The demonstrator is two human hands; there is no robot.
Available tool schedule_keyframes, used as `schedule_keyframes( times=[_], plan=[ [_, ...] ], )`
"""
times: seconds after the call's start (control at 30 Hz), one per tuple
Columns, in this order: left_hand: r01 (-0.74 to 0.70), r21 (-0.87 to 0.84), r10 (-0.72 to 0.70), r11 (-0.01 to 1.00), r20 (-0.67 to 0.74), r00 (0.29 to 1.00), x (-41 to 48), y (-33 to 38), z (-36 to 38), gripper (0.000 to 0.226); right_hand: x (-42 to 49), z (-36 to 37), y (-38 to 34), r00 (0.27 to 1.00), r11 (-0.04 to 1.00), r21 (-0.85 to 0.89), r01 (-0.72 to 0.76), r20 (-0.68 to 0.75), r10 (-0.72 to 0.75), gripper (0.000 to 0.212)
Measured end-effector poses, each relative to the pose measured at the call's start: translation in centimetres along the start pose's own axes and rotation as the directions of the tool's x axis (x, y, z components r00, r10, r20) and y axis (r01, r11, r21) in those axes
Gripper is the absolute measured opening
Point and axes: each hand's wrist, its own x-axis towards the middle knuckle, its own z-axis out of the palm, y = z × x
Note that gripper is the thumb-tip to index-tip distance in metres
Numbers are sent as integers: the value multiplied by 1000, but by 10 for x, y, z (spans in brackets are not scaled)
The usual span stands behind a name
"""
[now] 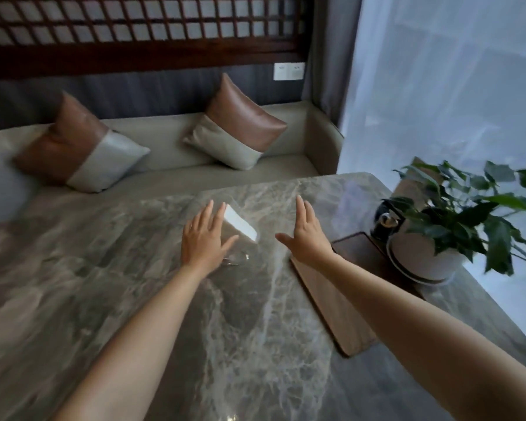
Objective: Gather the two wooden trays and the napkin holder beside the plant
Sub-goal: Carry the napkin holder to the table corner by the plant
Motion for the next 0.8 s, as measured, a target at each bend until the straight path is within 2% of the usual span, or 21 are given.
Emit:
schedule_keyframes(
  times=[0.1,0.33,0.53,0.67,0.8],
  plan=[
    [120,-28,-119,992,27,993,6,-28,-9,86,20,11,-21,994,992,-74,100,58,-96,94],
    [251,-69,-228,966,240,944,25,-62,-7,107,48,41,-48,961,962,-151,226,195,-196,100],
    [293,-150,-218,944,381,899,46,-73,16,109,65,75,-39,960,978,-116,174,240,-142,109],
    [302,-200,-204,932,400,894,59,-76,29,112,74,89,-32,968,994,-36,105,232,-94,110],
    [284,-279,-162,917,390,906,67,-72,36,108,79,93,-26,978,990,-69,127,175,-113,104]
  ],
)
